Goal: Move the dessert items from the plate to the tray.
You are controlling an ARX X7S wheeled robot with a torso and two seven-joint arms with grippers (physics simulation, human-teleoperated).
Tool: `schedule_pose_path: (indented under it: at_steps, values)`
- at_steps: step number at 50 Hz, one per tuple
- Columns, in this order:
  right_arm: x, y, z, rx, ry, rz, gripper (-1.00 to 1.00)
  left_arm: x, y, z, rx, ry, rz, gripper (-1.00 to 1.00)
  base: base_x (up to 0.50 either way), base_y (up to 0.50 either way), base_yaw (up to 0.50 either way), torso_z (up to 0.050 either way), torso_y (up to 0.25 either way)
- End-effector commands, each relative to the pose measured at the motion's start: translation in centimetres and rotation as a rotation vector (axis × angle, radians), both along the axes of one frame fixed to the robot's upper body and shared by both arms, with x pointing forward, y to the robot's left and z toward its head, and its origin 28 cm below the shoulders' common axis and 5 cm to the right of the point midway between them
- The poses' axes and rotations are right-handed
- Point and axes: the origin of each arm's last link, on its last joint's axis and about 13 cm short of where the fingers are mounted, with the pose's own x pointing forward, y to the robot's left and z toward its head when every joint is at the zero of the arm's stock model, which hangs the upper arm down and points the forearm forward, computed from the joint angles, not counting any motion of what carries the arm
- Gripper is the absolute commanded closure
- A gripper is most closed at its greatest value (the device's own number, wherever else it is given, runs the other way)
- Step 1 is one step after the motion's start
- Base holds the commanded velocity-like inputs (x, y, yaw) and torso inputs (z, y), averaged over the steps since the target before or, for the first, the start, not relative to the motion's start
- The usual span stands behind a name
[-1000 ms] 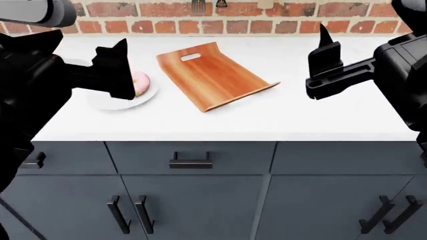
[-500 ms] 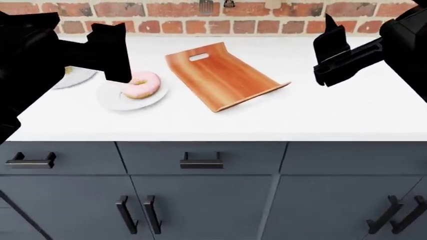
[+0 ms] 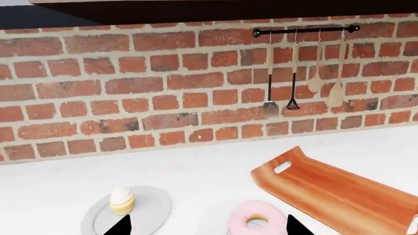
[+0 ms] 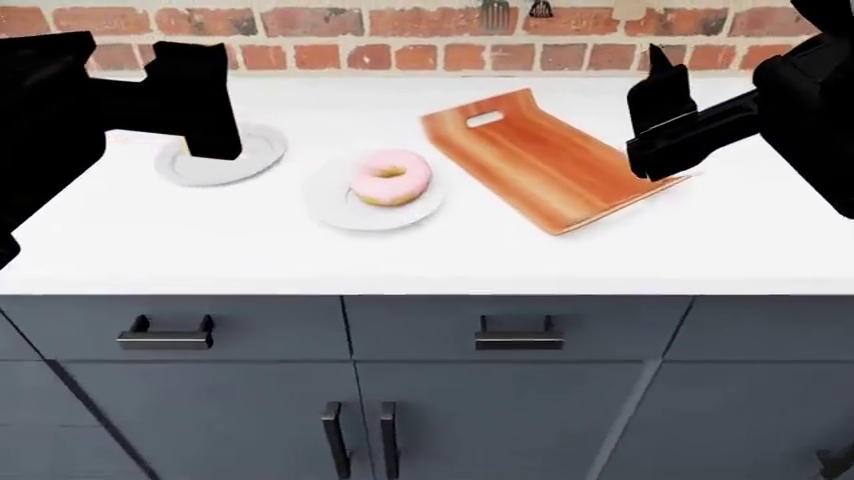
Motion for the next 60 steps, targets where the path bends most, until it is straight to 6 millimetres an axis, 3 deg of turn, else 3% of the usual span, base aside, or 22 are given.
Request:
schedule_pose_path:
  at_steps: [1,22,31,60]
  values:
    - [0.33,0.13,-0.96,0.038,0.017,0.015,-1.00,-0.07,0.16,-0.10,-0.005,0.008,0.009,-1.00,0.08,0.50,0.00,0.000,0.000]
    - [-0.01,-0.15,-0.88,0.073,0.016,0.014,-1.00,0.45,-0.02,-0.02,-0.005,0.013,0.004,-1.00,0.09,0.50,0.00,0.000,0.000]
    - [-0.17,0.12,-0.80,0.077,-0.002,0.036,-1.00,0.53,0.15,0.25,-0.002,0.008,0.015,-1.00,0.16,0.10,0.00,0.000,0.000]
    - [-0.11,0.33,-1.02,0.106,0.007,0.060,-1.00,0.63,0.43,0.10,-0.013,0.010,0.026,-1.00,0.44,0.13,0.00,0.000,0.001]
